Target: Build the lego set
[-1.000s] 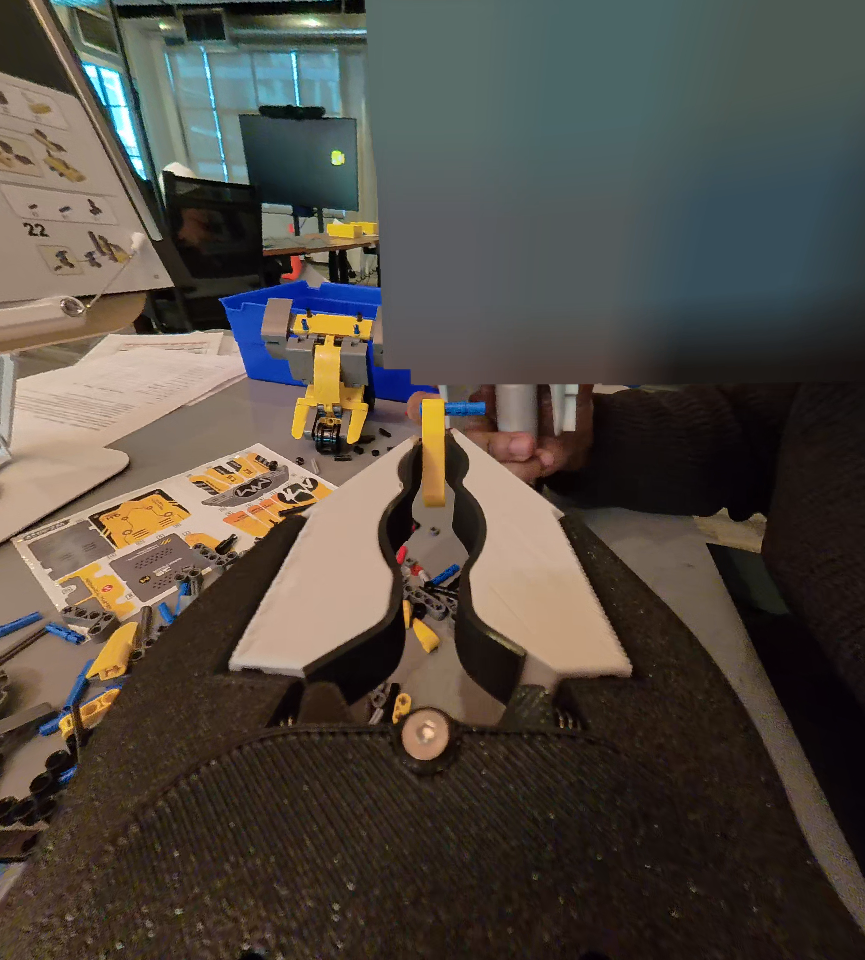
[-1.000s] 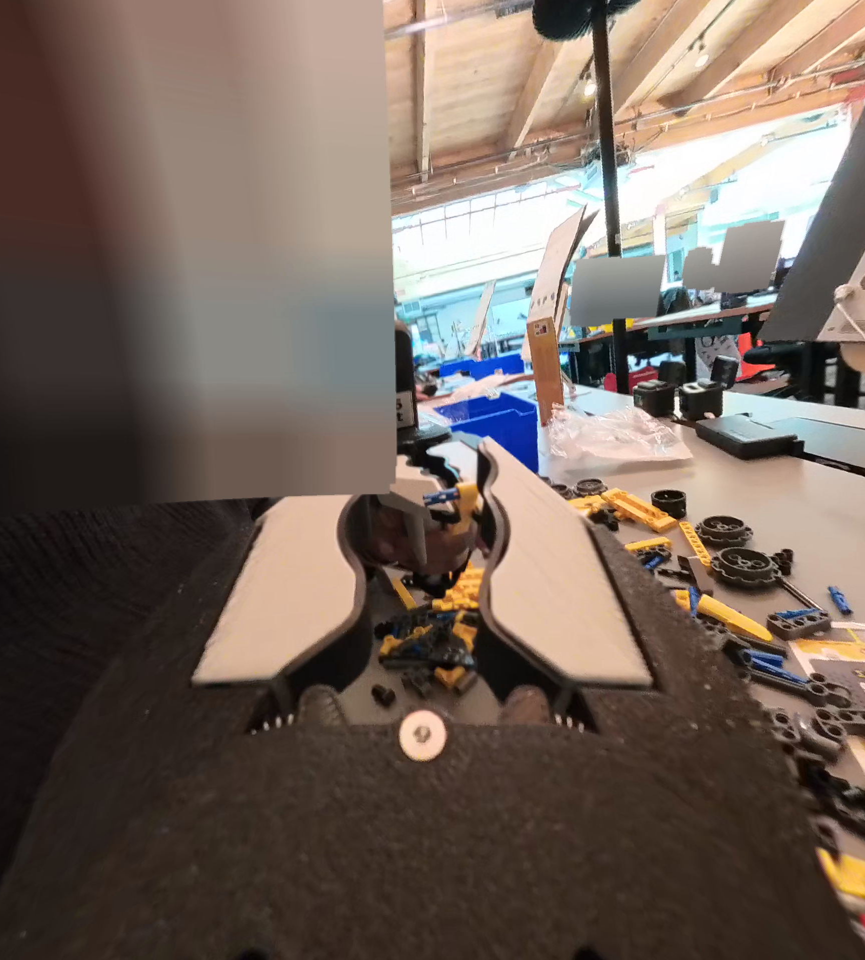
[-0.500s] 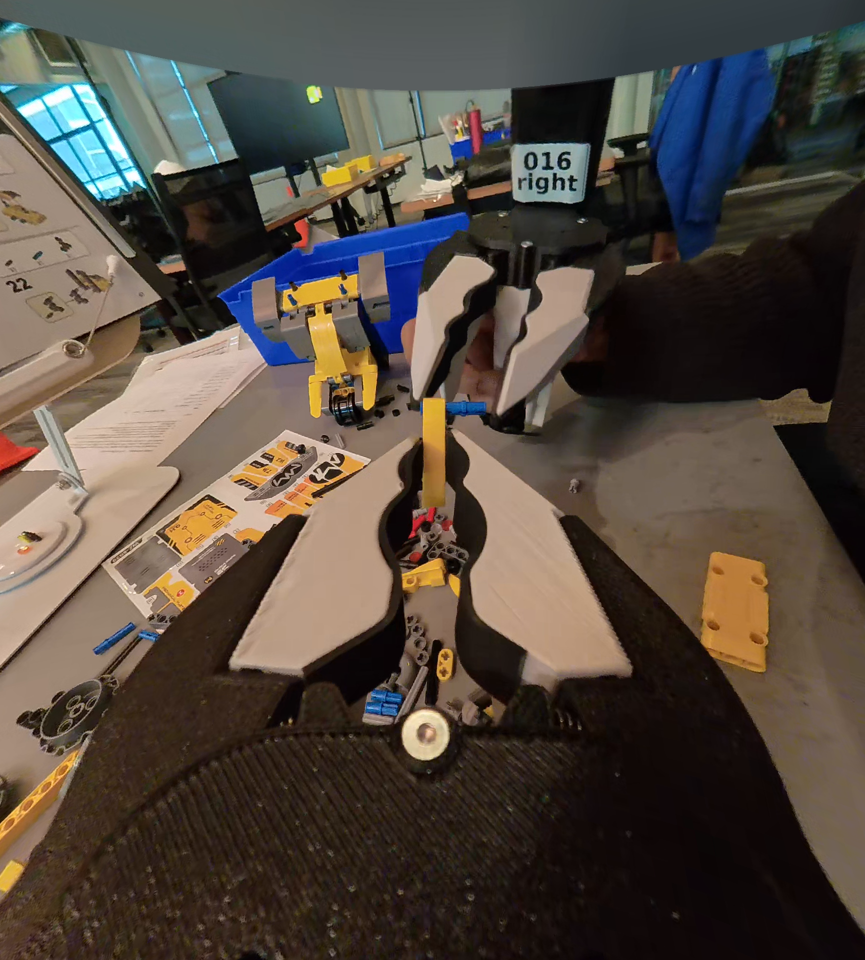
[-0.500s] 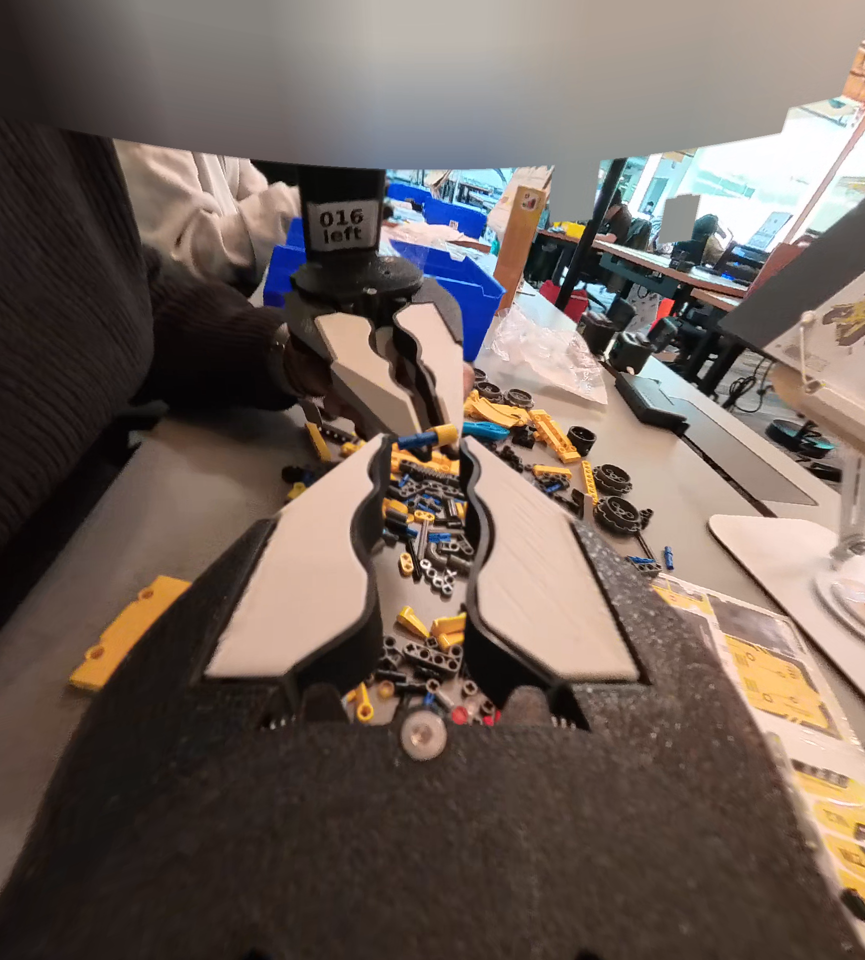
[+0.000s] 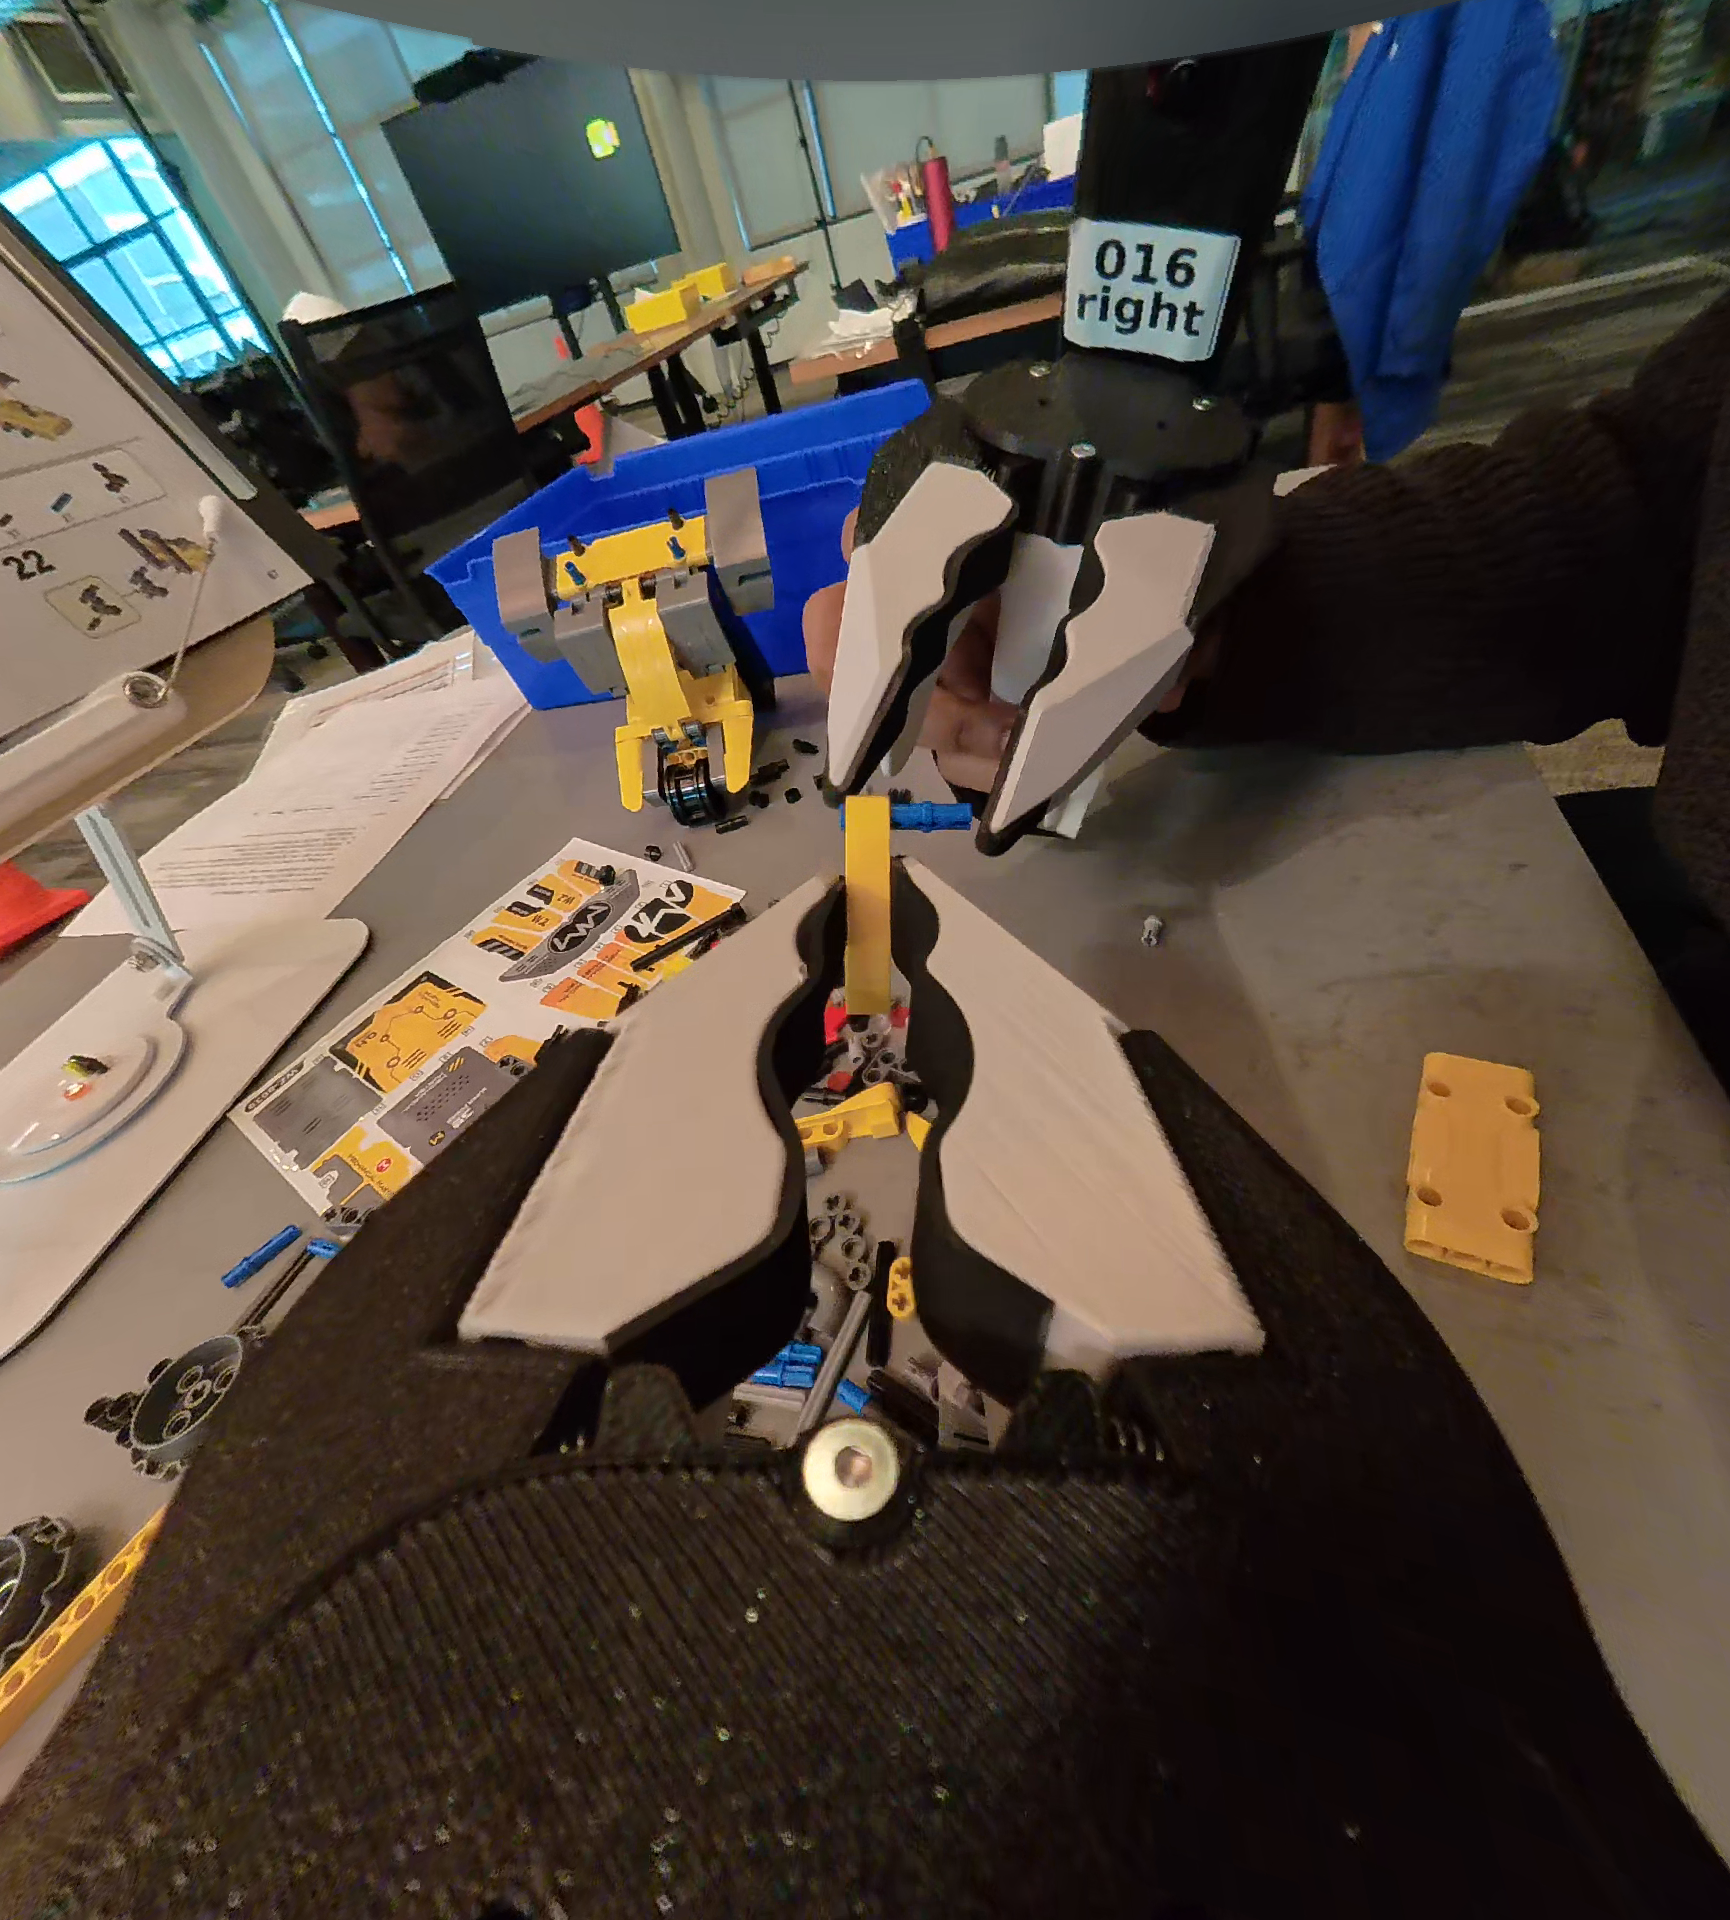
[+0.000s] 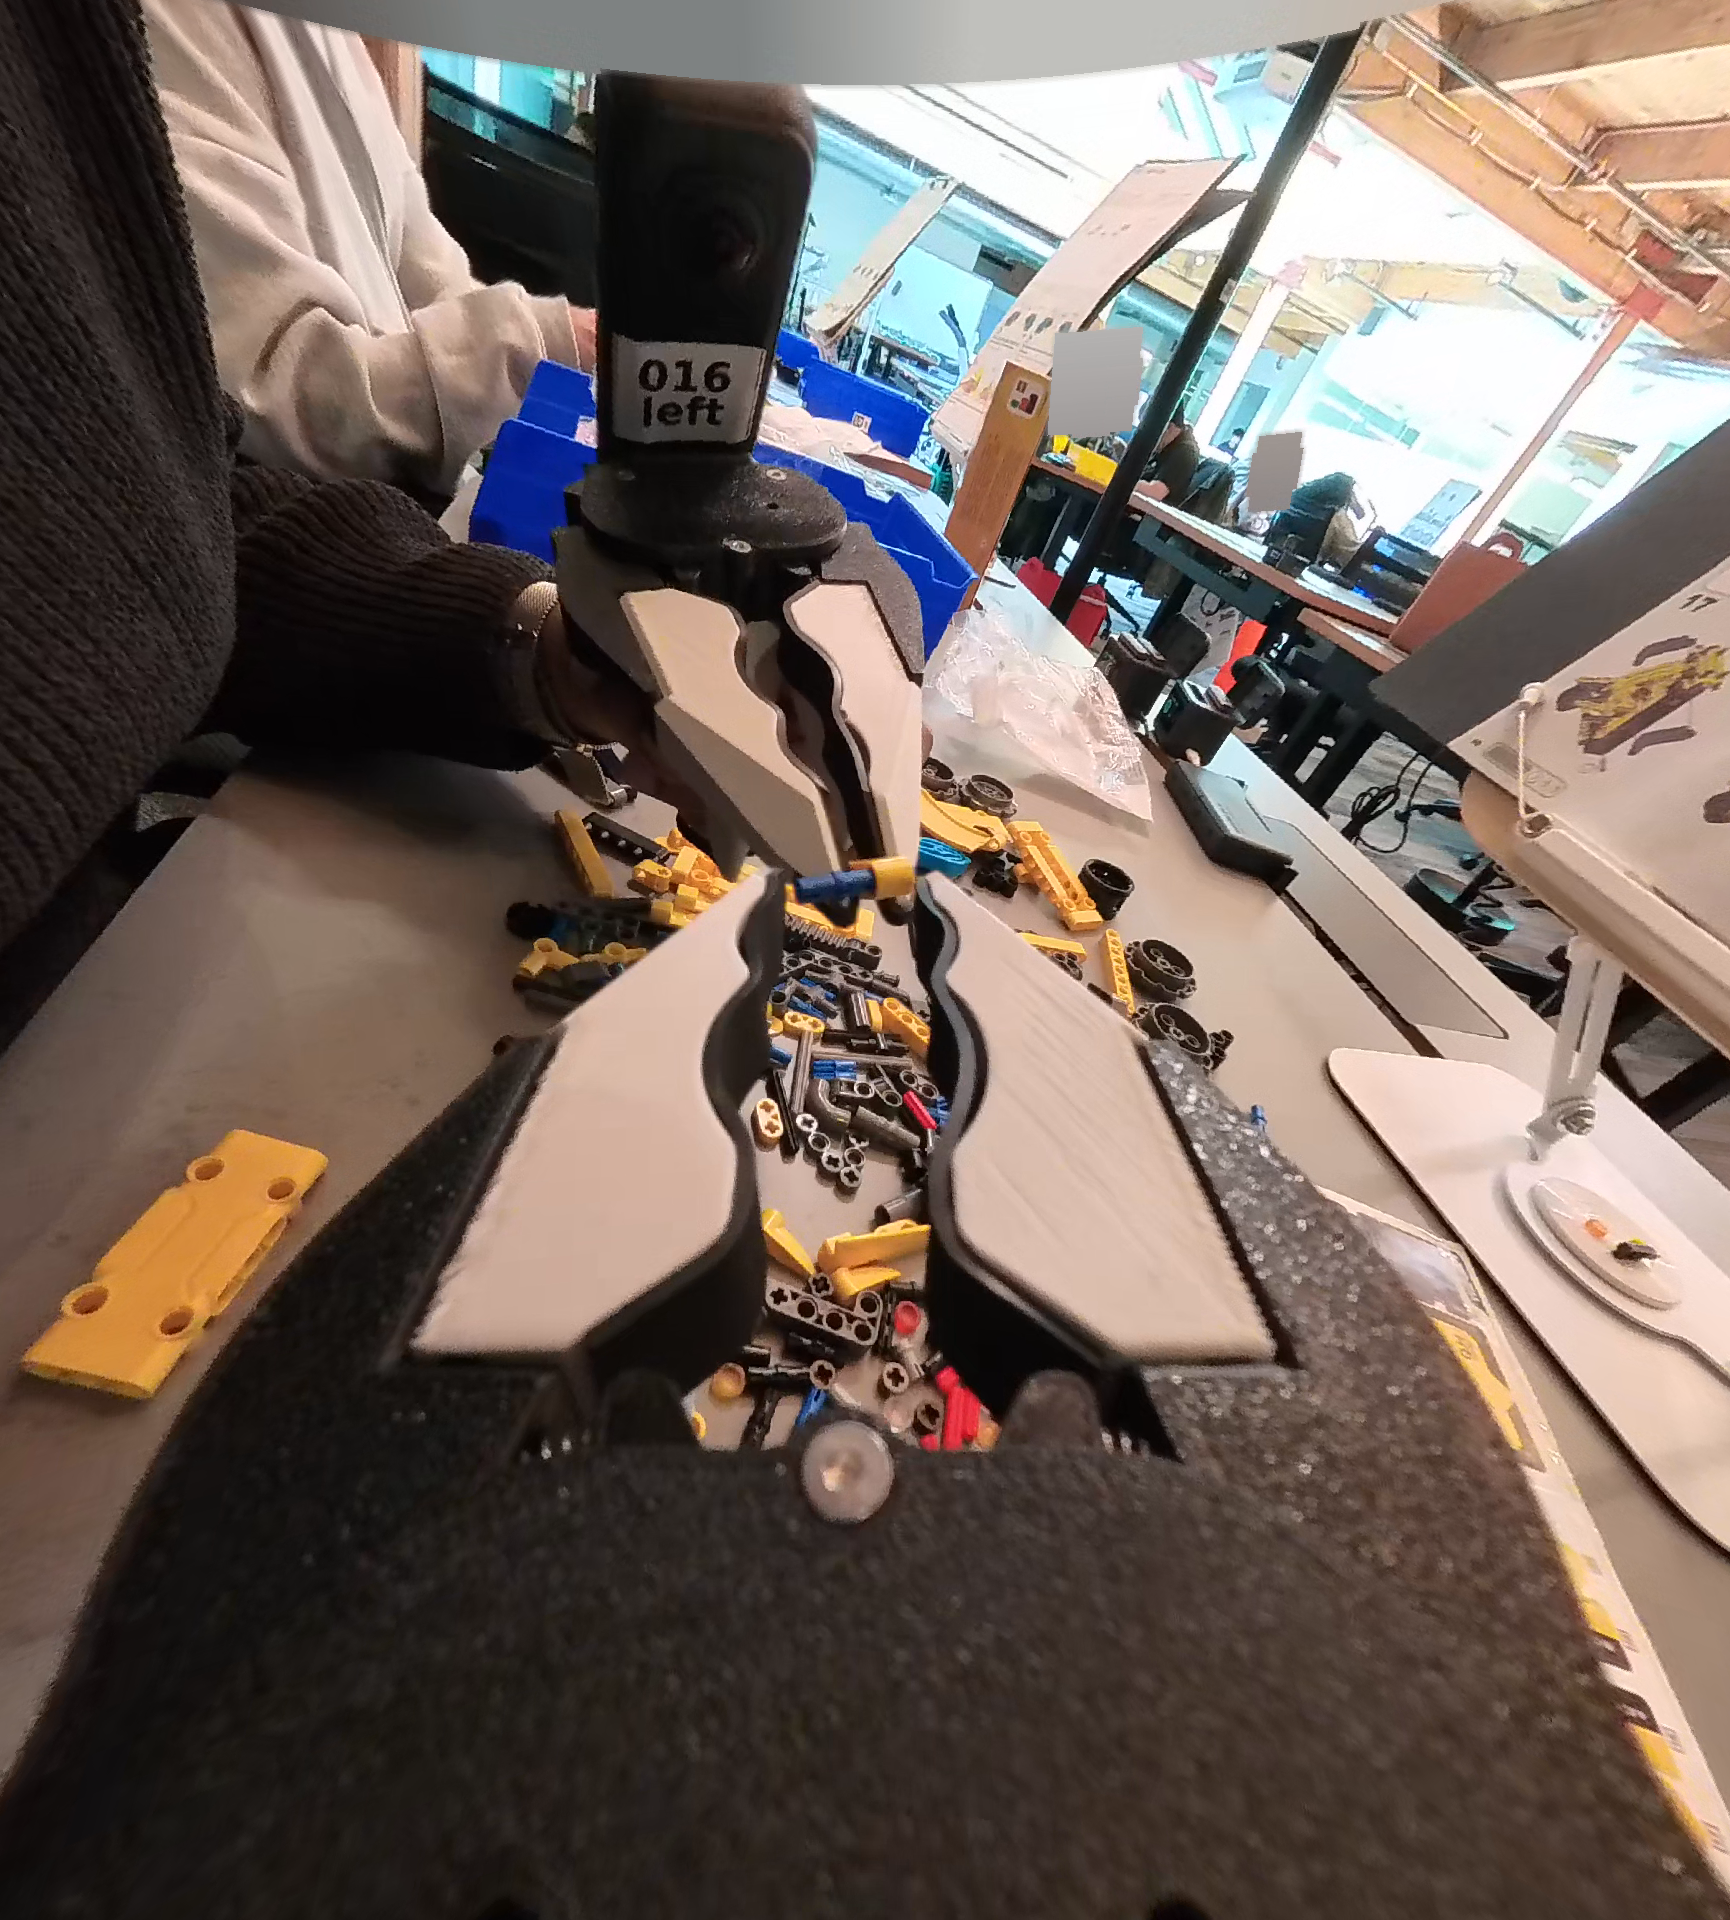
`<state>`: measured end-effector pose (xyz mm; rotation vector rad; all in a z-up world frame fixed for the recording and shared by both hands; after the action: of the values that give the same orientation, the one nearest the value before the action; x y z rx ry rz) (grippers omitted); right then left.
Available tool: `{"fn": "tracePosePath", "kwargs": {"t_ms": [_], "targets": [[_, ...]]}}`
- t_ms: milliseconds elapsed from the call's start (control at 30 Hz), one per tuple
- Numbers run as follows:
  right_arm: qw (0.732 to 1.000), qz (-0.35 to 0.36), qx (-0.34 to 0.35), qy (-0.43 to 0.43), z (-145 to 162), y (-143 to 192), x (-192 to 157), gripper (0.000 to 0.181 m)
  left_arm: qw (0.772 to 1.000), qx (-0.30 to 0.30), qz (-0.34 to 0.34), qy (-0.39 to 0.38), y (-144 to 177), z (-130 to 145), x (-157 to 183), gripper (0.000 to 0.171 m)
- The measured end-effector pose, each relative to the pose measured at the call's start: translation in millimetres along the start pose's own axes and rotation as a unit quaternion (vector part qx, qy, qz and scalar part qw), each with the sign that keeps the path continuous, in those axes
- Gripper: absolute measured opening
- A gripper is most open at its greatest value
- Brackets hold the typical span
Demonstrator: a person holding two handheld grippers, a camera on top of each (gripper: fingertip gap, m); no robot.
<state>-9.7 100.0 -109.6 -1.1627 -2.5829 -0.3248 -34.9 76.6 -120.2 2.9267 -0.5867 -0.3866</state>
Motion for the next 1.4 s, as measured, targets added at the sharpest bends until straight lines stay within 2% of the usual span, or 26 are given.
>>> {"fn": "tracePosePath", "kwargs": {"t_ms": [700, 1133, 1233, 1400], "targets": [[1.000, -0.020, -0.007, 0.002, 0.7, -0.8, -7.5, 0.022, 1.000, -0.012, 0.019, -0.002, -3.4, 2.6, 8.9, 0.003], [0.994, -0.049, 0.028, -0.089, -0.1, -2.5, -8.0, 0.023, 1.000, -0.002, 0.010, -0.009, -2.7, -2.0, 8.6, 0.004], [0.989, -0.066, 0.038, -0.124, -1.1, -2.8, -8.8, 0.028, 1.000, 0.004, 0.017, -0.007, -2.8, -4.3, 11.7, 0.004], [0.980, -0.096, 0.041, -0.171, 0.3, -5.5, -9.8, 0.046, 0.999, 0.004, 0.039, -0.004, -5.5, -4.2, 20.7, 0.004]]}}
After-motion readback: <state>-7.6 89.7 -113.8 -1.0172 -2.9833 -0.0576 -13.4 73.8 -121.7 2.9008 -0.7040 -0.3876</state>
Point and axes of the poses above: each gripper's, where its closed fingertips meet, y back along the fingers, z out of its underside, x = y × z across the jaws, the point moved 2 cm from there along y, back along the fingers, and after that the axes turned 1 degree about y, right-handed, at the moved point
